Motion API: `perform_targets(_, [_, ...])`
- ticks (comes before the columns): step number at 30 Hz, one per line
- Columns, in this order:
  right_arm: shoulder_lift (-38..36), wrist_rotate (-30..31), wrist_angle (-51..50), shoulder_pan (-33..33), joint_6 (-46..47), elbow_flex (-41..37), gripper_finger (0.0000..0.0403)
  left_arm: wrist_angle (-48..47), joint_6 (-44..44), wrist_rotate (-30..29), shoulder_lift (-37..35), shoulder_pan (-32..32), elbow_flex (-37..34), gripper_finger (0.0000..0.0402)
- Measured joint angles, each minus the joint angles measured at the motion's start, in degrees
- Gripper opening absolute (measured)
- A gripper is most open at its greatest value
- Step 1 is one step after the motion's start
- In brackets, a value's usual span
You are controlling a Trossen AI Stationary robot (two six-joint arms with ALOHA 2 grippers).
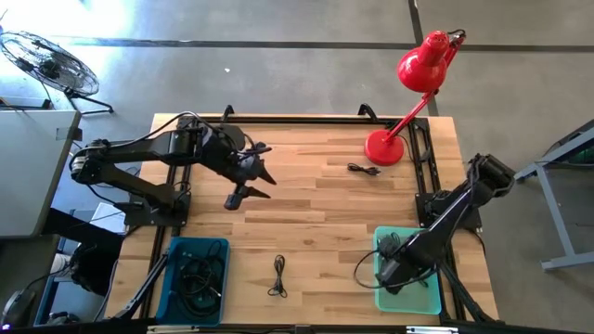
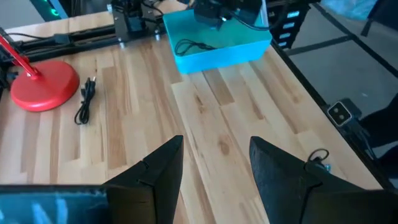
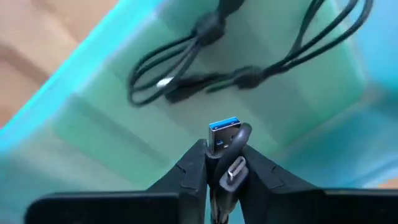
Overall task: Pick & Place USB Port
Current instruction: Put the black charger cable into the light blue bin
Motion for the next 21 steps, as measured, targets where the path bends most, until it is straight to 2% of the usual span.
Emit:
perform_targets(2, [-0.04,2.01,0.46,-0.15,0.09,-1.02,0.0078,-0.92,0.80,0.00,0.00,0.00,0.00,0.0179])
perform_targets(7, [-0.08,5.82,-0.71,-2.36,-3.00,-0.01,0.0182,-1.92,0.98,0.00,0.00,0.00,0.00,0.0179])
perform_targets(11, [-0.21,6.15,-7.50,-6.06,-9.66,2.99,0.0245,-2.65,0.98,0.00,-0.02,0.00,0.00,0.0179])
perform_targets(14, [-1.17,10.23,-15.70,-10.67,-16.19,6.69,0.0263,-3.37,0.96,-0.02,-0.09,0.00,0.00,0.0179])
perform_targets(18, [-2.90,21.76,-24.66,-18.02,-26.60,12.45,0.0266,-4.71,0.81,-0.04,-0.11,0.00,0.00,0.0179])
perform_targets(21, [-3.99,30.01,-25.21,-24.92,-38.08,15.48,0.0267,-5.24,0.79,-0.14,-0.11,0.00,0.00,0.0179])
